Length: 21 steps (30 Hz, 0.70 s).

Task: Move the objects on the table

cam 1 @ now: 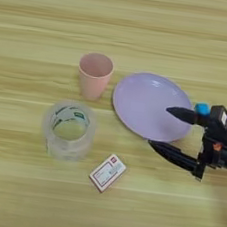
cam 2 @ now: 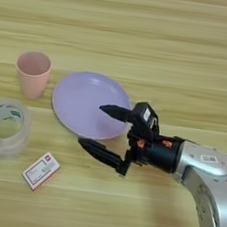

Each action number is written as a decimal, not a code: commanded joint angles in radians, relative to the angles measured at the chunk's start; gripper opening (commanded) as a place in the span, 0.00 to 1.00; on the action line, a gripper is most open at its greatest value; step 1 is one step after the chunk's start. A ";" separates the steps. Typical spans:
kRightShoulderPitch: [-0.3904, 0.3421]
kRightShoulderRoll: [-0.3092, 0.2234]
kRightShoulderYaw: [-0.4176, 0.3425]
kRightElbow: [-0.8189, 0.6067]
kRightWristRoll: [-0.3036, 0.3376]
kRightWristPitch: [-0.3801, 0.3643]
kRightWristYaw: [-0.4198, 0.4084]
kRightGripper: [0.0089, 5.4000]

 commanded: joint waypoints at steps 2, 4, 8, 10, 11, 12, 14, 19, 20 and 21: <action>-0.060 -0.015 0.065 -0.004 -0.002 -0.034 0.012 1.00; -0.072 -0.008 0.094 0.011 -0.016 -0.037 0.008 1.00; -0.098 0.013 0.182 0.053 -0.094 -0.071 -0.018 1.00; -0.109 0.021 0.215 0.073 -0.122 -0.088 -0.022 1.00; -0.114 0.024 0.225 0.079 -0.128 -0.092 -0.019 1.00; -0.118 0.029 0.236 0.084 -0.134 -0.095 -0.019 1.00; -0.122 0.035 0.264 0.095 -0.166 -0.117 -0.026 1.00; -0.122 0.046 0.335 0.139 -0.270 -0.193 -0.055 1.00; -0.123 0.048 0.342 0.143 -0.274 -0.200 -0.052 1.00; -0.122 0.048 0.348 0.143 -0.276 -0.205 -0.046 1.00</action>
